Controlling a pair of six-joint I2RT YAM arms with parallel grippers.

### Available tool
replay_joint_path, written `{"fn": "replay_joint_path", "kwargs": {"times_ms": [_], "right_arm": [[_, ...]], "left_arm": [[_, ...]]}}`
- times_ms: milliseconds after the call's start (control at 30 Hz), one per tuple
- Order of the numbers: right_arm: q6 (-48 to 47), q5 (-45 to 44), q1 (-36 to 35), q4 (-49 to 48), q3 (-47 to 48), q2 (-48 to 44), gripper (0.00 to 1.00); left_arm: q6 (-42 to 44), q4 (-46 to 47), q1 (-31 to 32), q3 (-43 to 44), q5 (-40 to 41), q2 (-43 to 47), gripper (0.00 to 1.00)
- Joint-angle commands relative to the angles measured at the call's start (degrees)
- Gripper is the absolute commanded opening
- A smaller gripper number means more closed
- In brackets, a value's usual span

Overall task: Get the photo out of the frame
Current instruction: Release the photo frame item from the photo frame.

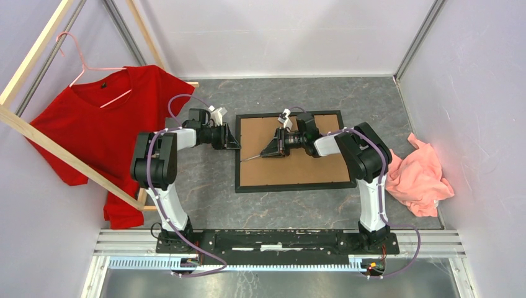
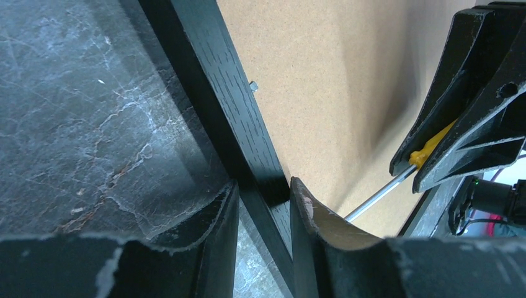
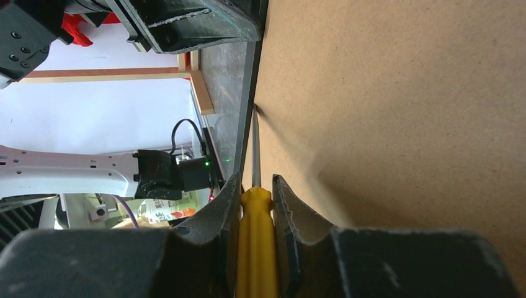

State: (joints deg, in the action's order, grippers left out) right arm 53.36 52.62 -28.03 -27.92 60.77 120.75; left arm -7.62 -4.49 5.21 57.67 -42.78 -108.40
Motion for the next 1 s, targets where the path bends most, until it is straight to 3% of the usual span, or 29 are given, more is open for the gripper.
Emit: {"fn": "replay_joint_path", "kwargs": {"times_ms": [0, 733, 967], "right_arm": [[0.9, 0.1, -0.6, -0.7, 0.8, 1.1, 0.0], [6.1, 0.4, -4.3, -5.3, 1.2, 4.9, 0.0], [4.6, 0.1, -5.9, -2.9, 2.2, 5.8, 0.0]], "left_arm": [[-0.8, 3.3, 0.8, -1.2, 1.2, -2.8, 0.32], [-4.1, 6.0, 0.8, -3.1, 3.5, -2.7, 0.21], [-5.4, 7.3, 0.9, -3.9, 5.3, -2.3, 0.12]]}}
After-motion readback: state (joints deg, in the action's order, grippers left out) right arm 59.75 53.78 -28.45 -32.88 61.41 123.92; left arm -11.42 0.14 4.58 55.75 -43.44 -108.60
